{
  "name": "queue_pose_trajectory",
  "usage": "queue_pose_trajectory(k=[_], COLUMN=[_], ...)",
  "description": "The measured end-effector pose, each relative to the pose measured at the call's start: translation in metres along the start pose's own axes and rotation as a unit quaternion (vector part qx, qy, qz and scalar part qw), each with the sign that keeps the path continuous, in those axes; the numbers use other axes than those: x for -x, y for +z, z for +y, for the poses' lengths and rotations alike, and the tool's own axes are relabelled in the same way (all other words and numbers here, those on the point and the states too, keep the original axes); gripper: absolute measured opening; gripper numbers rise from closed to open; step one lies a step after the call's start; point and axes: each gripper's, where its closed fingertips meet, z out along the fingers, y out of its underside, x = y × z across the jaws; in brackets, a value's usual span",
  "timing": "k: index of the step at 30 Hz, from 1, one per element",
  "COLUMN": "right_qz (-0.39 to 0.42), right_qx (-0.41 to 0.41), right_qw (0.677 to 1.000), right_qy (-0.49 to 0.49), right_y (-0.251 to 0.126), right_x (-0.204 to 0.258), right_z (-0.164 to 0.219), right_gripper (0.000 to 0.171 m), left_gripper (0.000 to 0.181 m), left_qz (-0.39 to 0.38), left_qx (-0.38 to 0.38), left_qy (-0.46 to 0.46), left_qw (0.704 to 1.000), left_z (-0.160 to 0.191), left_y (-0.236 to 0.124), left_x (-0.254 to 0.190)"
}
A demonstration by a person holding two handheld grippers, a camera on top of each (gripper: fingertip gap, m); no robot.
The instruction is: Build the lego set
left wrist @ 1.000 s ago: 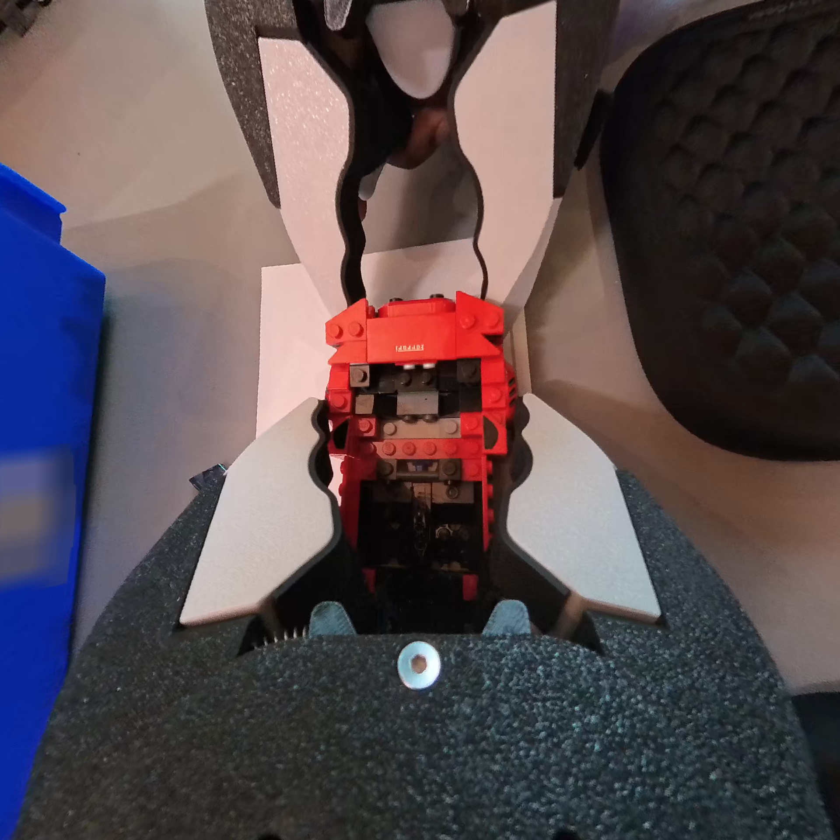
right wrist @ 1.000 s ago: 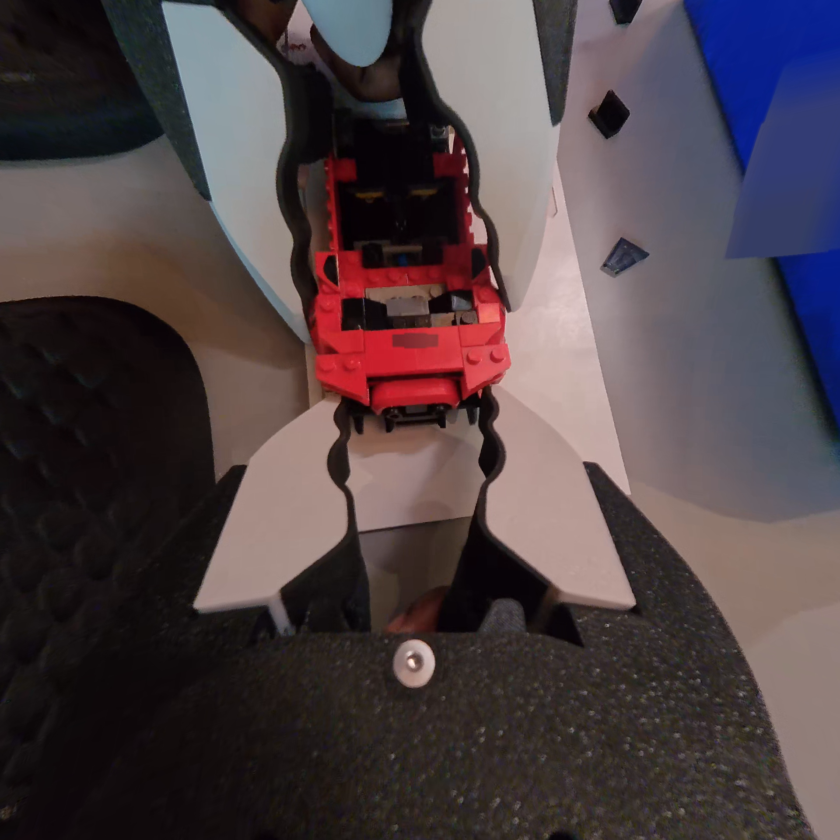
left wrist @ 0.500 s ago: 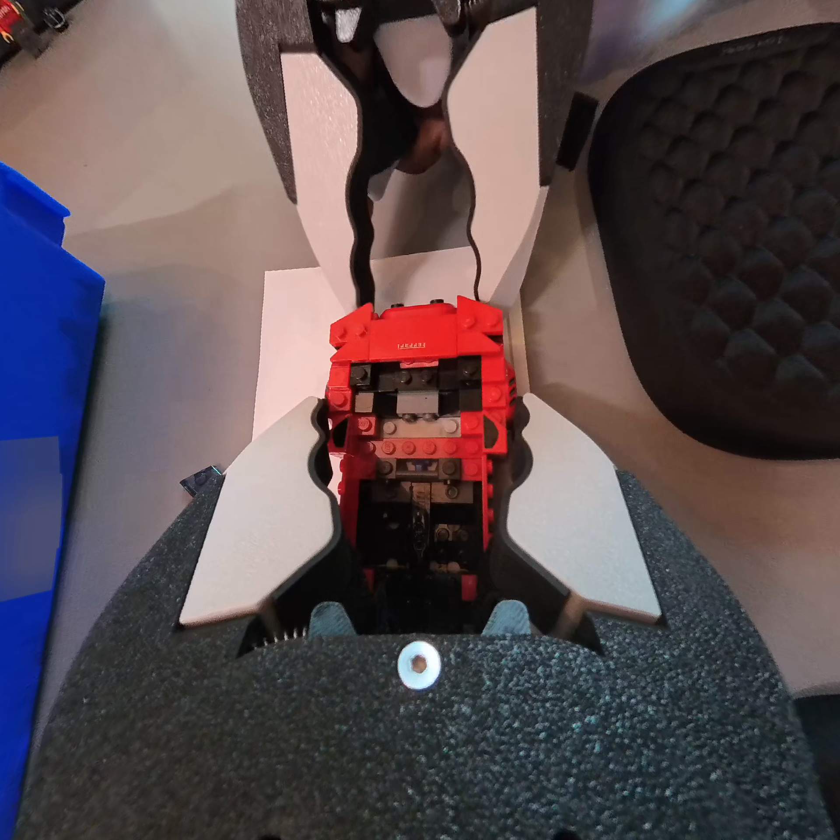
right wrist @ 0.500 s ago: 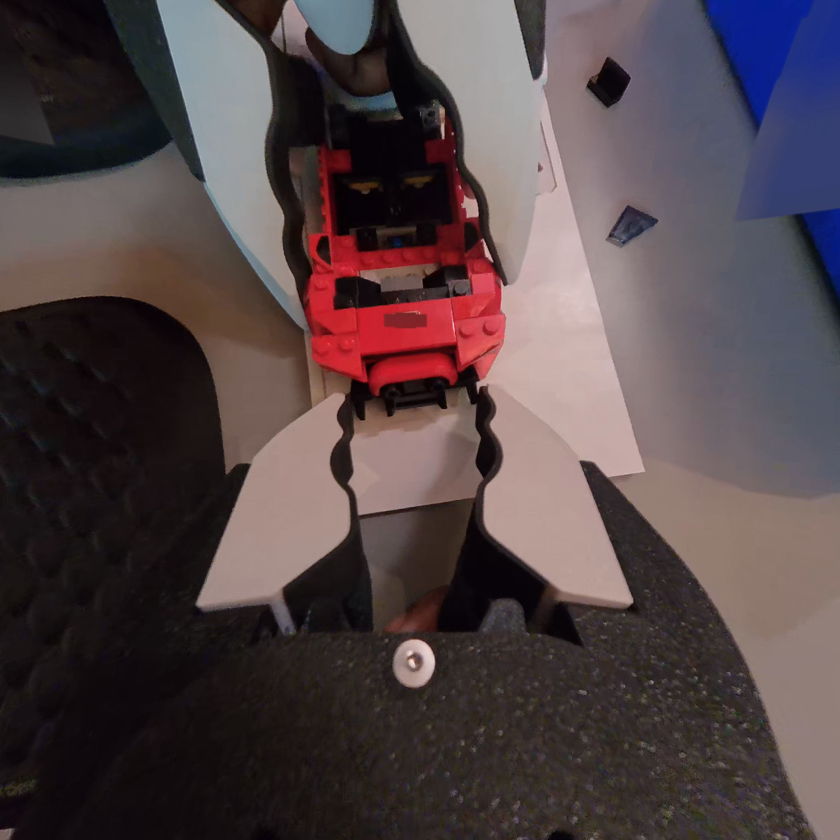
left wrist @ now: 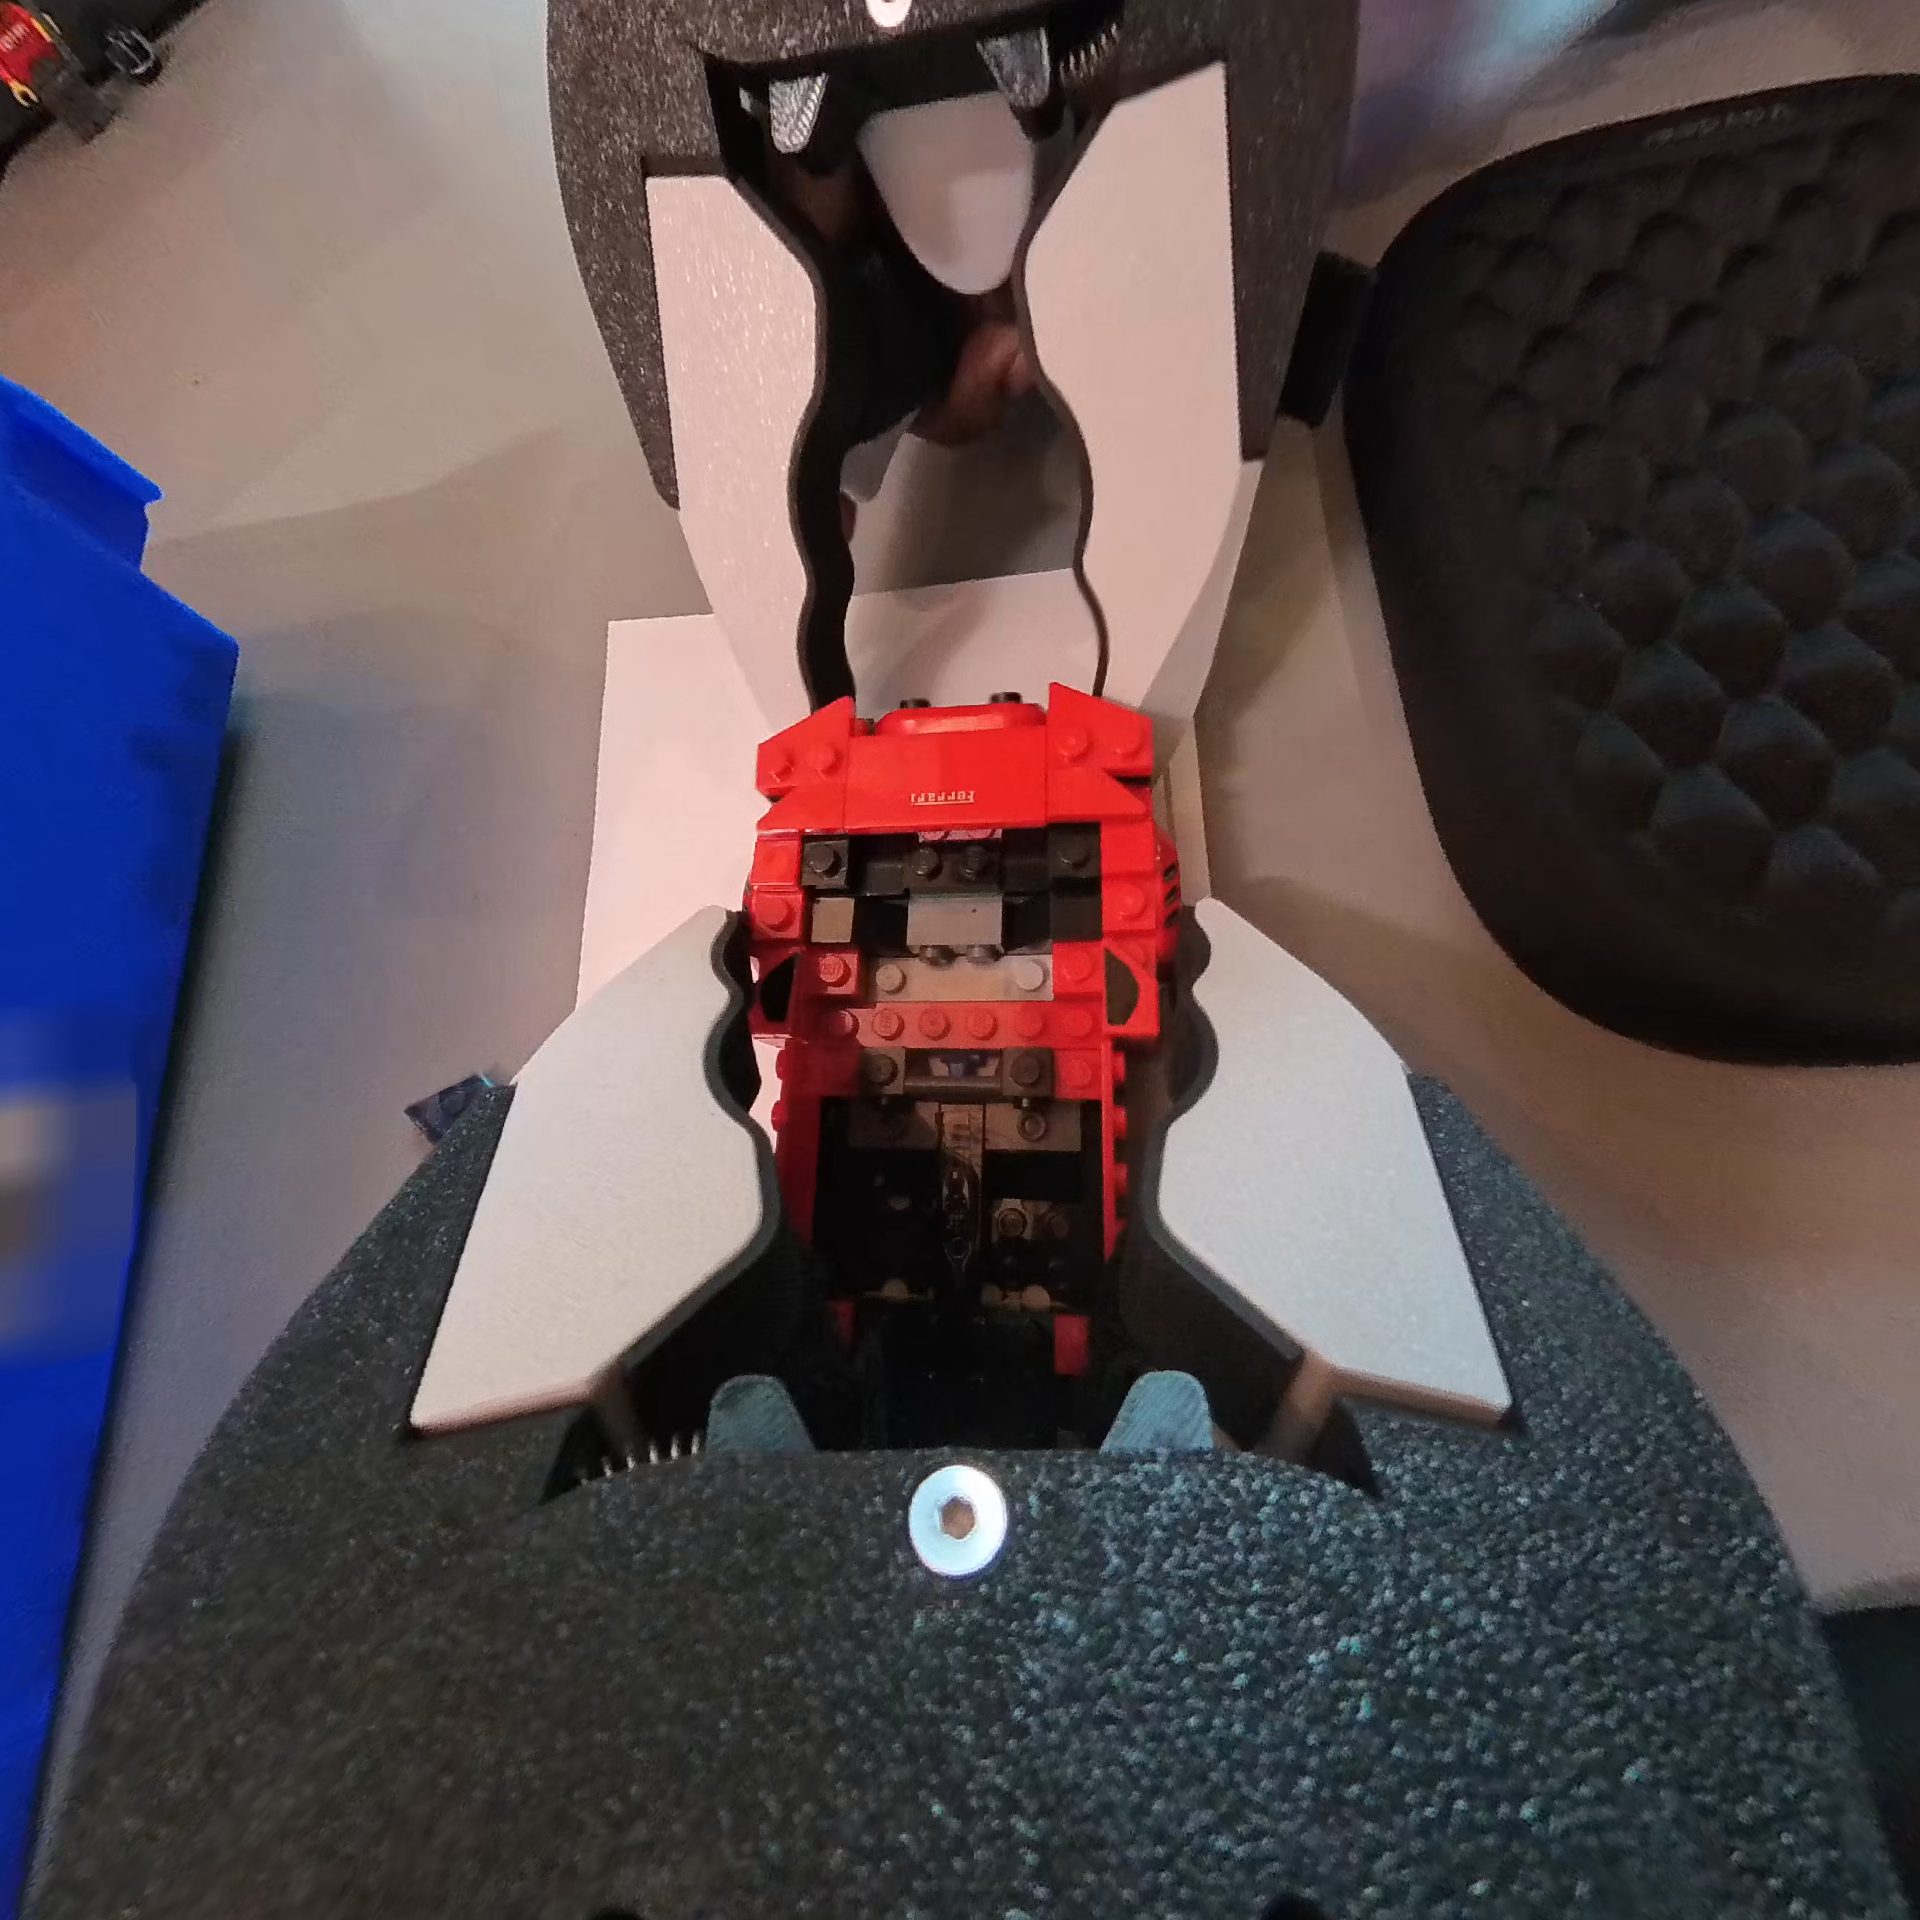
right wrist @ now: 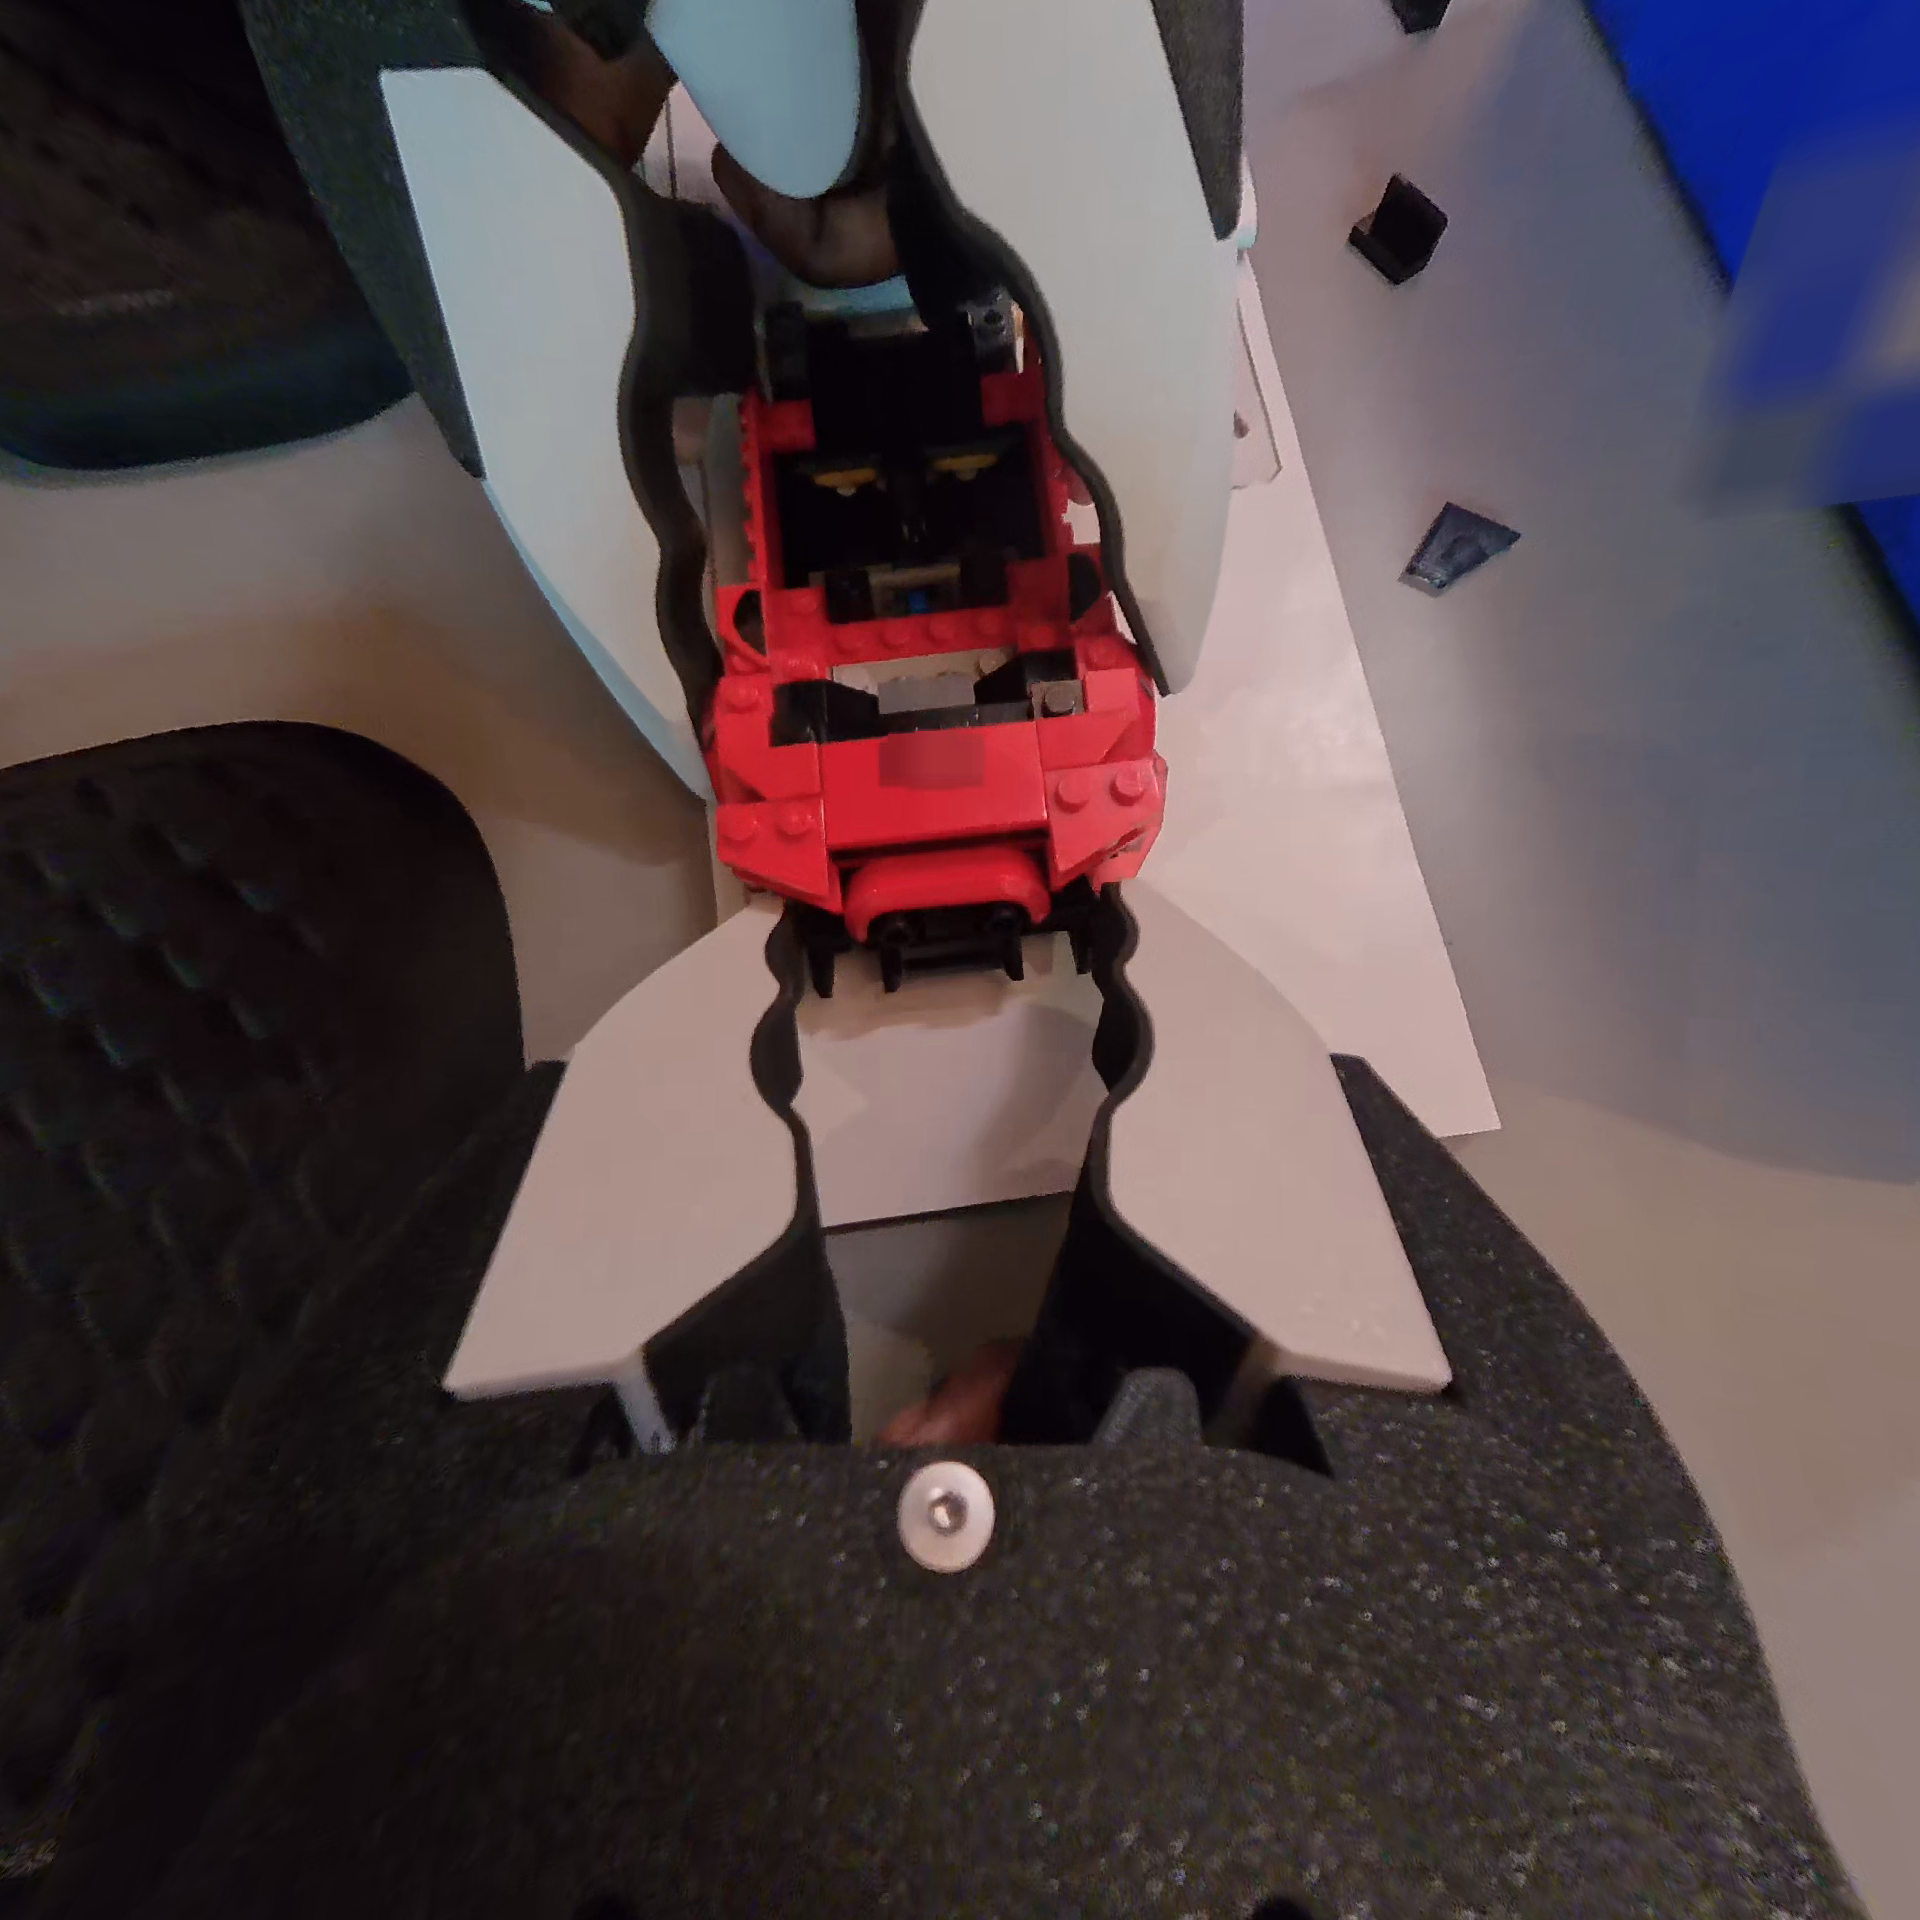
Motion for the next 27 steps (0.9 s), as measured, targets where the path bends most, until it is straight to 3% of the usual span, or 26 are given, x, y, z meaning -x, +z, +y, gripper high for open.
queue_pose_trajectory(k=[3,5,14,16,27], right_qz=[-0.011,-0.007,0.021,0.043,0.030], right_qx=[0.024,0.032,-0.059,-0.072,0.109], right_qw=[1.000,0.999,0.998,0.996,0.993], right_qy=[0.005,0.005,0.005,0.017,0.038], right_y=[-0.007,-0.014,-0.029,-0.028,-0.005], right_x=[0.001,-0.001,-0.012,-0.019,-0.012], right_z=[0.006,0.010,-0.022,-0.032,-0.038], right_gripper=[0.067,0.068,0.005,0.000,0.000], left_gripper=[0.077,0.077,0.077,0.077,0.077], left_qz=[0.001,0.000,0.000,0.001,0.002], left_qx=[0.000,-0.001,0.001,0.001,0.000], left_qy=[0.000,0.000,0.002,0.002,0.004], left_qw=[1.000,1.000,1.000,1.000,1.000], left_z=[0.000,0.000,0.000,0.000,0.000], left_y=[0.000,0.000,0.001,0.001,0.001], left_x=[0.000,0.000,-0.001,-0.001,-0.001])
